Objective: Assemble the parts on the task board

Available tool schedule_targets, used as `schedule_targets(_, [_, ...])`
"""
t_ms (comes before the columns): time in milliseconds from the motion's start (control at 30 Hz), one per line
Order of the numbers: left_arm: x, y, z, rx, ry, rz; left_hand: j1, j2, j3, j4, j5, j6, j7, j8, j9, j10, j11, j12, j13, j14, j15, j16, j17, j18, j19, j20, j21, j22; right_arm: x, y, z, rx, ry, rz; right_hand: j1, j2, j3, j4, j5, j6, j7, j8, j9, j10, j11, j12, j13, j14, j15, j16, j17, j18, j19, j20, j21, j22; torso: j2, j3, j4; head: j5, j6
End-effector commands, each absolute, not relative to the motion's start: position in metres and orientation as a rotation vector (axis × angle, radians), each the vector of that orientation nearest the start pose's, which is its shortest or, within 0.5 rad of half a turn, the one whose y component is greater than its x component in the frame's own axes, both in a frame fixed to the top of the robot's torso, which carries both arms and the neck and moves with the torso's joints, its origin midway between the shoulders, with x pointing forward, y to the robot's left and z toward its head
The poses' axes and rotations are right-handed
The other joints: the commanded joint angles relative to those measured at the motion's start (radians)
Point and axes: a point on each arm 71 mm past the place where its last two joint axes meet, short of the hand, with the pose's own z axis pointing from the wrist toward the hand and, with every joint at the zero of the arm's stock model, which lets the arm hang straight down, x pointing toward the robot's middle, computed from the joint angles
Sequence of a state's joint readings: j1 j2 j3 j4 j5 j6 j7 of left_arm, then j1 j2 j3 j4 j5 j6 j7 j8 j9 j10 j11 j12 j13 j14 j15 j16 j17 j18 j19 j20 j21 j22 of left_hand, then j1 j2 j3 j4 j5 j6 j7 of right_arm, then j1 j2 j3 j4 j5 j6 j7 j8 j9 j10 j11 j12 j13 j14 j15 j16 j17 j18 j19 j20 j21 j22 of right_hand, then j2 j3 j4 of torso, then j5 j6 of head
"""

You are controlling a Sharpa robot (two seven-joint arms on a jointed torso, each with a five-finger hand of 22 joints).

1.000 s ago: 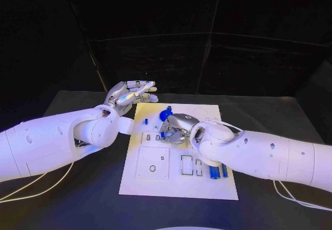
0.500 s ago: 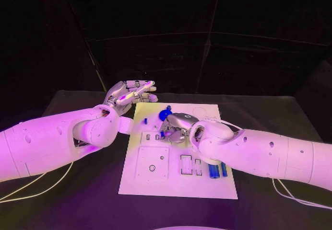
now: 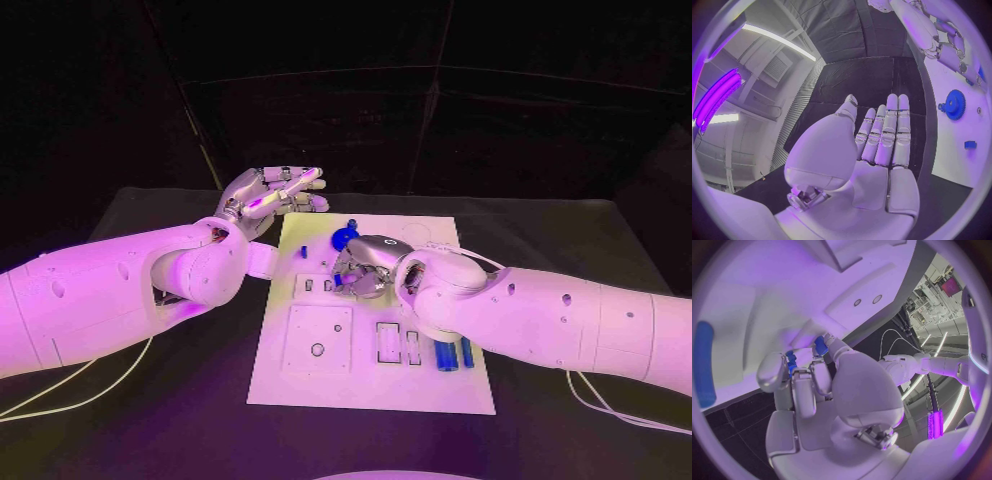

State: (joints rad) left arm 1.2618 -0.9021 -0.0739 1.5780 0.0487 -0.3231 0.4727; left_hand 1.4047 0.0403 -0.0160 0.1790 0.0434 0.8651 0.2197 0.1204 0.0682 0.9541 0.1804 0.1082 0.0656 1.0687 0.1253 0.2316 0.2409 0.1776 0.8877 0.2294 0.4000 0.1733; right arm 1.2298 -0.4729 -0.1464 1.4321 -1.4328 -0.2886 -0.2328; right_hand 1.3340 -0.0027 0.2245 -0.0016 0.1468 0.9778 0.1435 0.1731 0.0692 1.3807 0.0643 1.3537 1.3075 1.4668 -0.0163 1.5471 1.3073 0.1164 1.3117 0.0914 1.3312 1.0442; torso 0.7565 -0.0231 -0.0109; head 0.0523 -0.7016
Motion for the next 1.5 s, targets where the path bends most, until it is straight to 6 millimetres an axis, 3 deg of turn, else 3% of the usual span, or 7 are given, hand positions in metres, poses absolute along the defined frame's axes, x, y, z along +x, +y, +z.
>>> schedule_targets(33, [0.4858, 0.2241, -0.1511, -1.078, 1.315, -1.601, 0.002, 0.003, 0.001, -0.006, 0.005, 0.008, 0.009, -0.005, 0.000, 0.008, -0.001, -0.003, 0.001, -0.004, 0.002, -0.004, 0.002, 0.003, -0.005, 0.003, -0.004, -0.001, 0.4664, -0.0433, -0.2191, -0.323, 1.832, 0.735, -0.006, -0.008, 0.001, -0.002, -0.003, -0.002, 0.008, -0.006, 0.001, -0.005, 0.001, -0.006, 0.021, 0.092, 0.007, 0.003, 0.210, -0.019, -0.002, 0.006, -0.002, -0.001, 0.000, 0.0000, 0.0002, 0.000, -0.001])
schedule_targets(633, [0.4859, 0.2246, -0.1511, -1.079, 1.316, -1.599, 0.002, 0.003, 0.001, -0.006, 0.005, 0.008, 0.009, -0.005, 0.000, 0.008, -0.001, -0.003, 0.001, -0.004, 0.002, -0.004, 0.002, 0.003, -0.005, 0.003, -0.004, -0.001, 0.4675, -0.0448, -0.2193, -0.318, 1.831, 0.715, -0.021, -0.030, -0.006, 0.004, -0.009, -0.045, 0.021, -0.035, -0.004, -0.030, 0.012, -0.034, -0.006, 0.090, 0.017, 0.000, 0.203, -0.017, -0.009, 0.014, -0.010, -0.012, 0.001, 0.0002, 0.0000, 0.000, -0.001])
schedule_targets(1167, [0.4857, 0.2244, -0.1512, -1.079, 1.318, -1.600, 0.002, 0.003, 0.001, -0.006, 0.005, 0.008, 0.009, -0.005, 0.000, 0.008, -0.001, -0.003, 0.001, -0.004, 0.002, -0.004, 0.002, 0.003, -0.005, 0.003, -0.004, -0.001, 0.4685, -0.0441, -0.2175, -0.302, 1.805, 0.723, -0.031, -0.038, -0.014, 0.011, -0.012, -0.058, 0.025, -0.043, -0.003, -0.041, 0.017, -0.044, -0.016, 0.089, 0.021, -0.002, 0.200, -0.016, -0.012, 0.019, -0.012, -0.016, 0.000, -0.0001, -0.0001, 0.000, -0.001])
schedule_targets(1333, [0.4857, 0.2244, -0.1512, -1.080, 1.318, -1.600, 0.001, 0.005, -0.001, -0.007, 0.005, 0.011, 0.009, -0.006, 0.000, 0.013, -0.001, -0.004, 0.001, -0.001, 0.001, -0.007, 0.005, 0.004, -0.003, 0.004, -0.005, -0.003, 0.4688, -0.0438, -0.2161, -0.292, 1.786, 0.732, -0.051, -0.055, -0.038, 0.026, 0.010, -0.093, 0.031, -0.059, -0.004, -0.048, 0.023, -0.050, -0.022, 0.088, 0.026, -0.003, 0.196, -0.016, -0.014, 0.023, -0.015, -0.020, 0.000, -0.0001, -0.0005, 0.000, -0.001])
schedule_targets(1500, [0.4857, 0.2244, -0.1512, -1.080, 1.319, -1.600, 0.001, 0.005, -0.001, -0.007, 0.005, 0.011, 0.009, -0.006, 0.000, 0.013, -0.001, -0.004, 0.001, -0.001, 0.001, -0.007, 0.005, 0.004, -0.003, 0.004, -0.005, -0.003, 0.4689, -0.0434, -0.2145, -0.281, 1.766, 0.745, -0.058, -0.061, -0.060, 0.037, 0.001, -0.127, 0.040, -0.073, -0.004, -0.054, 0.030, -0.053, -0.026, 0.088, 0.032, -0.004, 0.195, -0.015, -0.015, 0.029, -0.017, -0.022, 0.000, 0.0000, -0.0001, 0.000, -0.001])
